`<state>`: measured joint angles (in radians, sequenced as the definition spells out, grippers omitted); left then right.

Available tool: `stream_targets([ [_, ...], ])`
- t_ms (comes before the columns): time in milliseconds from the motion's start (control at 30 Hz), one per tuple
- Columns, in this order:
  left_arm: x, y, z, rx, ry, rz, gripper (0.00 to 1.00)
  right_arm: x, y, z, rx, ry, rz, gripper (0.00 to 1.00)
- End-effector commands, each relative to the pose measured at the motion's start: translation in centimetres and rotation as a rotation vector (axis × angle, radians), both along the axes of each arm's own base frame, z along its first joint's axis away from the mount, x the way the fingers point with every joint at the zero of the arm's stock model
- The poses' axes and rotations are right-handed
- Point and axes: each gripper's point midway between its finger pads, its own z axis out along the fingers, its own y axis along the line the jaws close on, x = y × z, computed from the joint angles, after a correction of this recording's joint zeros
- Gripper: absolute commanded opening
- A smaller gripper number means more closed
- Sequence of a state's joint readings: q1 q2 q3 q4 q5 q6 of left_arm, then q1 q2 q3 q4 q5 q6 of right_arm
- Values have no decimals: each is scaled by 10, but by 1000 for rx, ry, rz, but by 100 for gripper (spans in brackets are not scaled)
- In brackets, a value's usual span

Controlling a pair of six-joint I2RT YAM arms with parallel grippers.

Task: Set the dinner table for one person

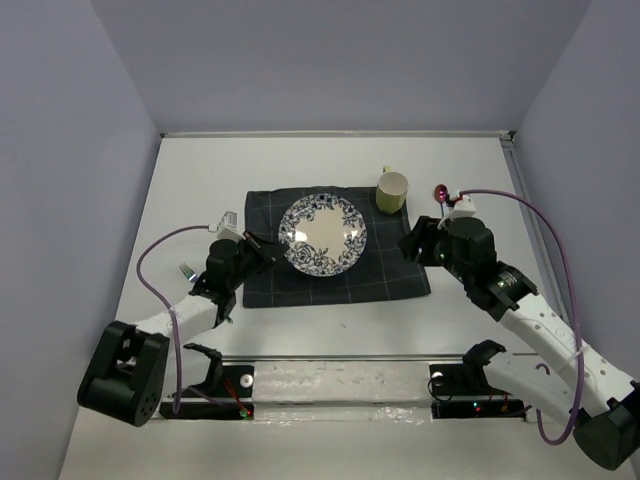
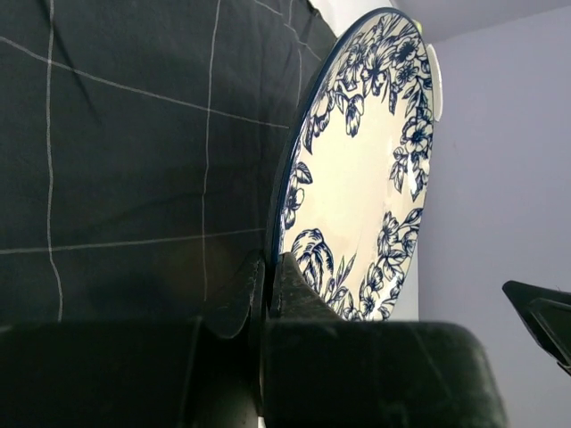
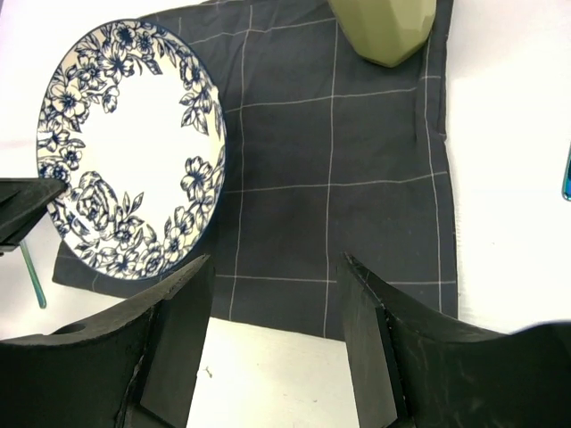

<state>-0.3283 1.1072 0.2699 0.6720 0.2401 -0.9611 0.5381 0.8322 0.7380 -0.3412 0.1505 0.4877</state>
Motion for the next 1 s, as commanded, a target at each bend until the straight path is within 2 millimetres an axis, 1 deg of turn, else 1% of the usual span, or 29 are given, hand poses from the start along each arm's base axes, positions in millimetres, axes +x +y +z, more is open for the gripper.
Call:
stream_targets([
  [0, 27, -17, 85, -149, -279, -10, 0, 1, -4, -3, -11, 6, -28, 62],
  [133, 37, -24, 77, -129, -270, -25, 0, 2, -5, -5, -20, 10, -35, 62],
  [167, 40, -25, 70, -117, -253, -29, 0, 2, -5, -5, -20, 10, -37, 62],
  [233, 43, -27, 68, -114, -247, -31, 0, 3, -6, -6, -26, 10, -40, 62],
  [267, 45, -28, 62, -107, -232, -34, 0, 3, -6, -6, -28, 12, -38, 62],
  [367, 45, -29, 55, -111, -214, -38, 0, 3, -6, -10, -34, 20, -42, 63],
  [467, 45, -28, 39, -96, -172, -34, 0, 4, -7, -15, -45, 33, -46, 63],
  [533, 47, -28, 31, -92, -143, -28, 0, 5, -8, -16, -50, 35, -53, 63],
  [567, 48, -28, 23, -86, -119, -24, 0, 6, -8, -16, -53, 36, -57, 63],
  [733, 50, -31, 12, -83, -91, -33, 0, 8, -8, -11, -50, 23, -62, 63],
  [767, 49, -30, 7, -78, -75, -28, 0, 8, -9, -10, -51, 23, -65, 63],
  [867, 49, -27, -1, -60, -53, -14, 0, 11, -11, -14, -59, 33, -90, 63],
  [900, 49, -27, -2, -60, -48, -13, 2, 12, -12, -17, -64, 41, -99, 62],
  [967, 47, -26, -8, -51, -31, -14, 19, 14, -12, -19, -66, 53, -111, 62],
])
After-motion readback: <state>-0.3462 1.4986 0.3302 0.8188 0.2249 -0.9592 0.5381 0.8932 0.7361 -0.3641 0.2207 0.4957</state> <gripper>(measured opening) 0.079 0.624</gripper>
